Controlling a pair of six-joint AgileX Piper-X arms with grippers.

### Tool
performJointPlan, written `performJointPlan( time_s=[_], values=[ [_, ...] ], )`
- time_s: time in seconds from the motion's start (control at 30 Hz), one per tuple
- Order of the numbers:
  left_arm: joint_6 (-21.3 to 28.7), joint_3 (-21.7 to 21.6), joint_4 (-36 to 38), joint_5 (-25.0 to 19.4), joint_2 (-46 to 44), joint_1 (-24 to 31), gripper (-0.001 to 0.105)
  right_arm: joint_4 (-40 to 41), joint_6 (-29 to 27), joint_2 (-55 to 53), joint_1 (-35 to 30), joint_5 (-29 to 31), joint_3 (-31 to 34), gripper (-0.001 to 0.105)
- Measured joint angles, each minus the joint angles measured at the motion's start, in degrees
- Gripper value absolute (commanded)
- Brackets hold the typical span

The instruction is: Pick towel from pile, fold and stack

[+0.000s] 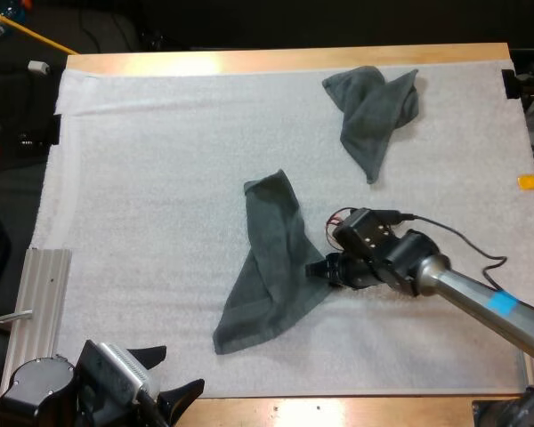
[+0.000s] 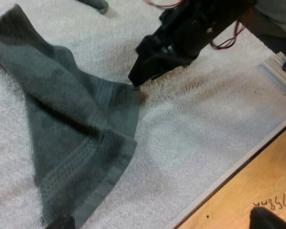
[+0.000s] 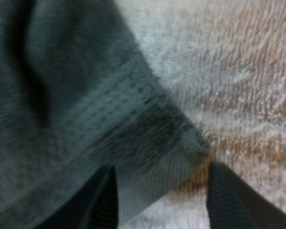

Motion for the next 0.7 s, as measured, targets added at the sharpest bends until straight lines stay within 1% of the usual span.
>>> performJointPlan(
  time_s=[0.1, 0.37, 0.4, 0.47, 0.53, 0.6, 0.67, 0.7],
  values=[
    [0.0, 0.0, 0.7, 0.0, 0.0, 0.0, 0.069, -0.4, 1.8, 2.6, 0.0, 0.0, 0.0, 0.041],
    [0.0, 0.0, 0.9, 0.0, 0.0, 0.0, 0.069, -1.3, 3.4, 5.1, -2.2, -0.1, 0.2, 0.039],
    [0.0, 0.0, 0.9, 0.0, 0.0, 0.0, 0.069, -1.7, 3.4, 5.1, -2.6, -0.1, 0.2, 0.037],
    [0.0, 0.0, 0.9, 0.0, 0.0, 0.0, 0.069, -2.4, 4.1, 5.1, -3.1, -0.4, 0.2, 0.029],
    [0.0, 0.0, 0.9, 0.0, 0.0, 0.0, 0.069, -2.7, 4.6, 5.1, -3.4, -1.2, 0.2, 0.018],
    [0.0, 0.0, 0.9, 0.0, 0.0, 0.0, 0.069, -2.9, 4.6, 5.1, -3.3, -2.3, 0.2, 0.013],
    [0.0, 0.0, 0.9, 0.0, 0.0, 0.0, 0.069, -2.9, 4.6, 5.1, -3.3, -2.8, 0.2, 0.015],
    [0.0, 0.0, 0.9, 0.0, 0.0, 0.0, 0.069, -2.9, 4.6, 5.1, -3.3, -2.8, 0.2, 0.02]
  ],
)
